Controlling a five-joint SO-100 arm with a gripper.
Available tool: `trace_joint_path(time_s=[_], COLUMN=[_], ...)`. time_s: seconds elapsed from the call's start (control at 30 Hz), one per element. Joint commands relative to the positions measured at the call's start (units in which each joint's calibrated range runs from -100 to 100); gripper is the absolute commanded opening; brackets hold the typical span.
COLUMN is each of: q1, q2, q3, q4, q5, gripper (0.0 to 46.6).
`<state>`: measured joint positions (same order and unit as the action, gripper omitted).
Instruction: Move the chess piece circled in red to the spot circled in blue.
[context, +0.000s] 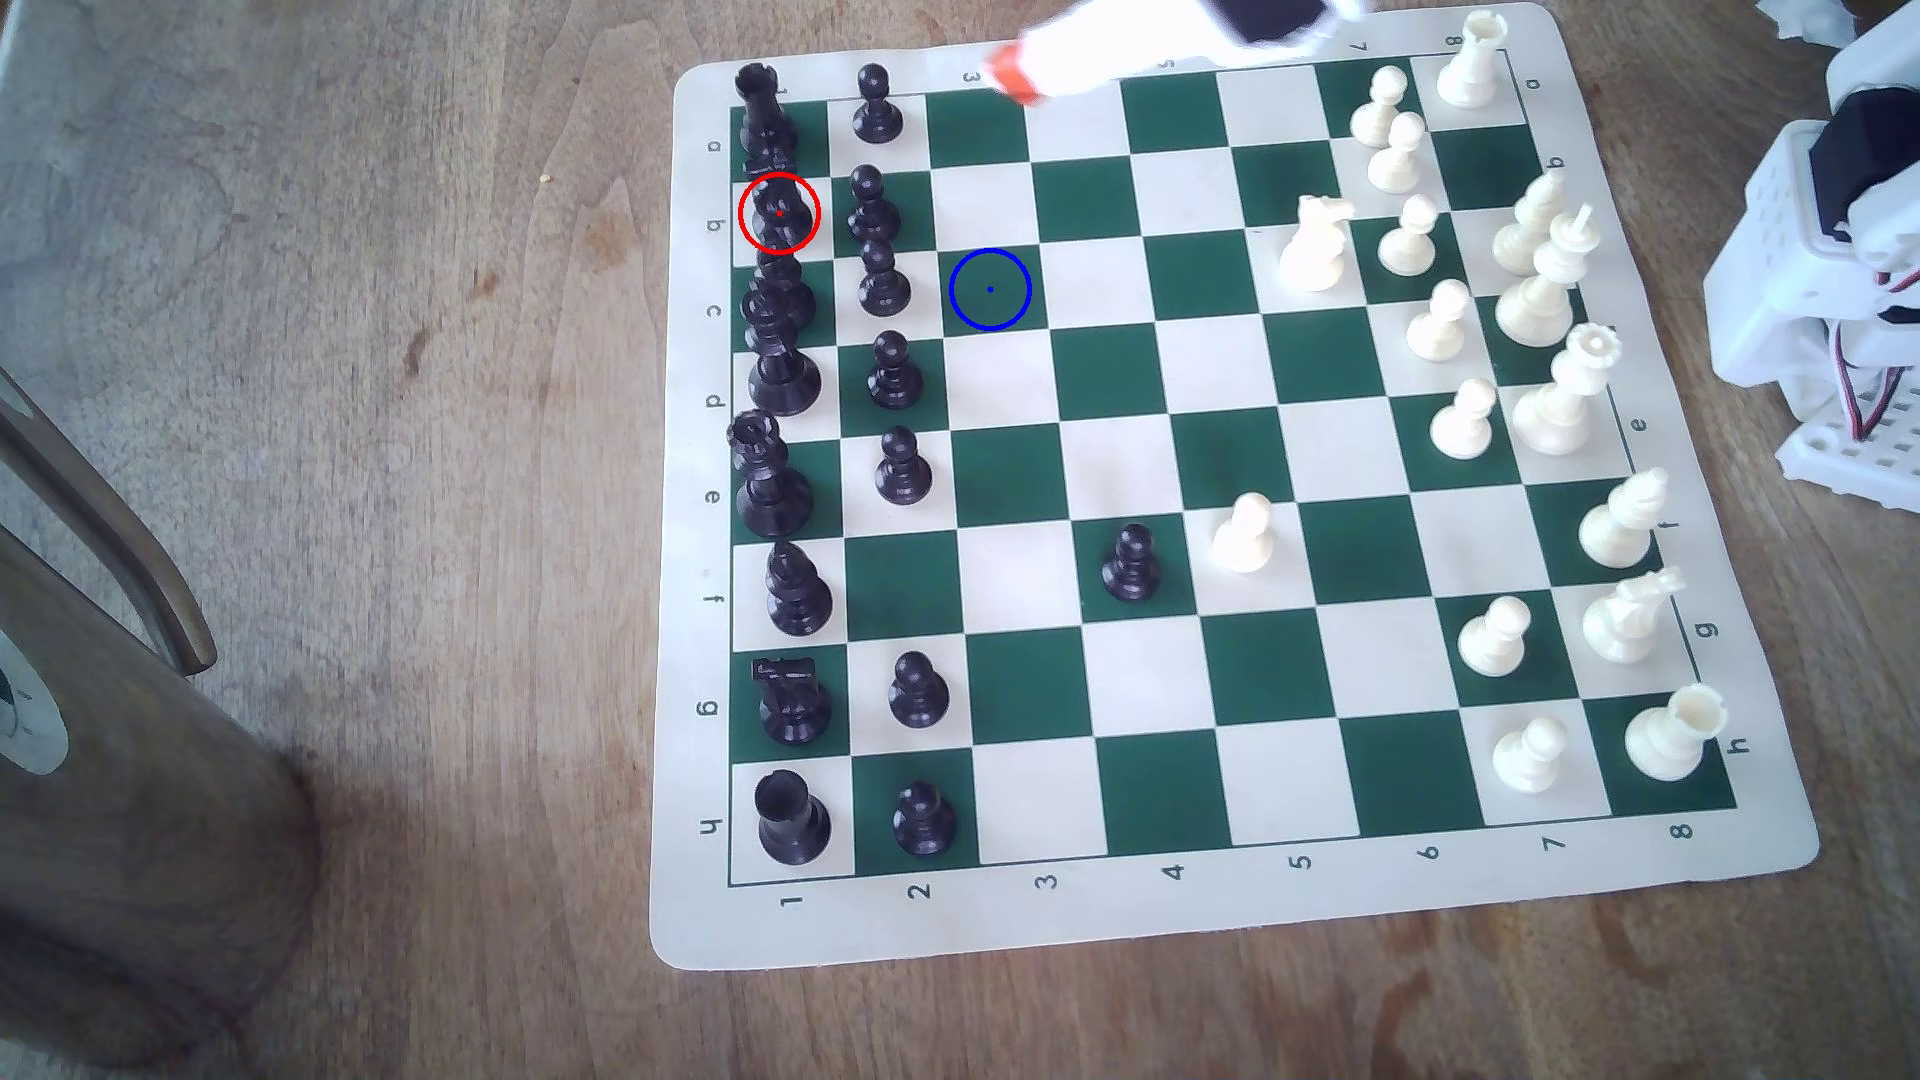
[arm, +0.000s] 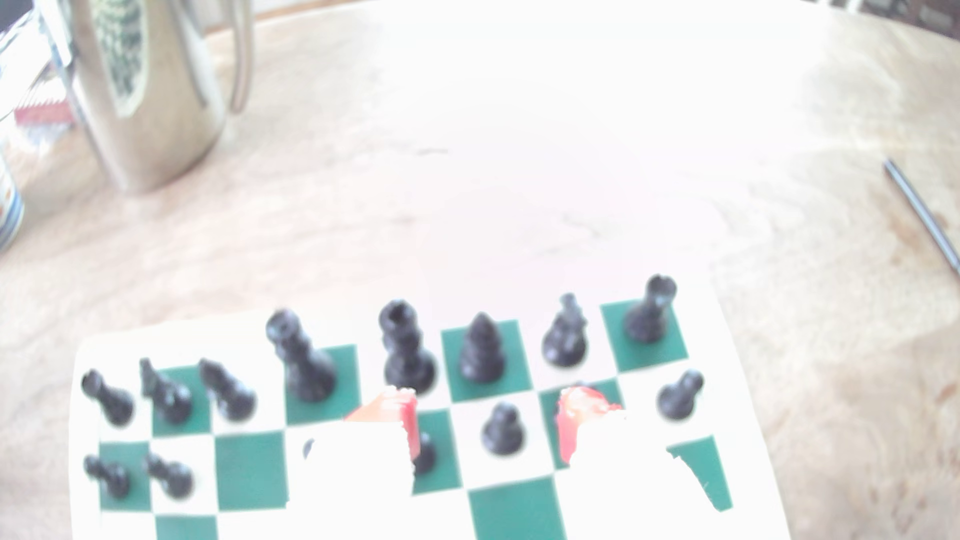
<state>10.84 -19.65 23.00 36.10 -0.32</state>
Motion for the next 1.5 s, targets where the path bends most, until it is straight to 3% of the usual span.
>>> trace_joint_path(time_s=[0.0, 0.1, 0.27, 0.47, 0.7, 1.47], q1=[1.87, 1.87, -0.79, -1.81, 0.93, 3.28], q2=[11.75, 19.39, 24.74, 30.17, 34.33, 48.94], q3=[-16.74, -24.27, -25.00, -27.62, -33.97, -44.40], q4=[0.35, 2.81, -4.24, -8.66, -1.94, -5.38], q5=[-0.29, -0.05, 0.88, 0.88, 2.98, 1.47], gripper=[14.4, 12.3, 10.0, 11.1, 11.9, 15.0])
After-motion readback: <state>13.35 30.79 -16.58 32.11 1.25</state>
